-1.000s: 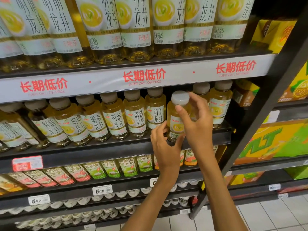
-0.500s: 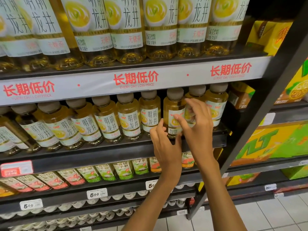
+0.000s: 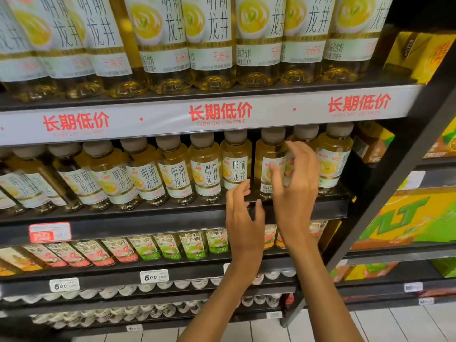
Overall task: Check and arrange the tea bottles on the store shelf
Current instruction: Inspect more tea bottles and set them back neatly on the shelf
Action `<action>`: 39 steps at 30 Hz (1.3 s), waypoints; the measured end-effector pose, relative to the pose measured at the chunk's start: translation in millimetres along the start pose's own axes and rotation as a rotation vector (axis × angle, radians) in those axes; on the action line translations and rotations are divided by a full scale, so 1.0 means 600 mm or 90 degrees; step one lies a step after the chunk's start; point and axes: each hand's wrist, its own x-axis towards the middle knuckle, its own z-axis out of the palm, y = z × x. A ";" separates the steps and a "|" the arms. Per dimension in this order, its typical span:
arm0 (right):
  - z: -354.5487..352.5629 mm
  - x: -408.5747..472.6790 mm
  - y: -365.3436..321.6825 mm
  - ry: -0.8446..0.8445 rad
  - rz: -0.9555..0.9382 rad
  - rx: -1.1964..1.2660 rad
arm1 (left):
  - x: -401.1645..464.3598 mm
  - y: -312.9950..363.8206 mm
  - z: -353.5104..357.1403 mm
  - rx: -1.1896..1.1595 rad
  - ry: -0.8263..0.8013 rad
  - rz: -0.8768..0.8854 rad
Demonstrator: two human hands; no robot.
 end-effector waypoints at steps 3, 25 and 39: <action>0.014 0.004 -0.036 -0.032 -0.025 0.033 | 0.005 -0.005 -0.019 -0.011 0.043 -0.007; 0.002 -0.014 -0.086 -0.289 -0.034 0.224 | 0.004 -0.039 -0.096 -0.055 -0.103 0.011; -0.036 -0.019 -0.084 -0.383 0.482 0.866 | -0.033 0.030 -0.200 -0.294 -0.398 -0.231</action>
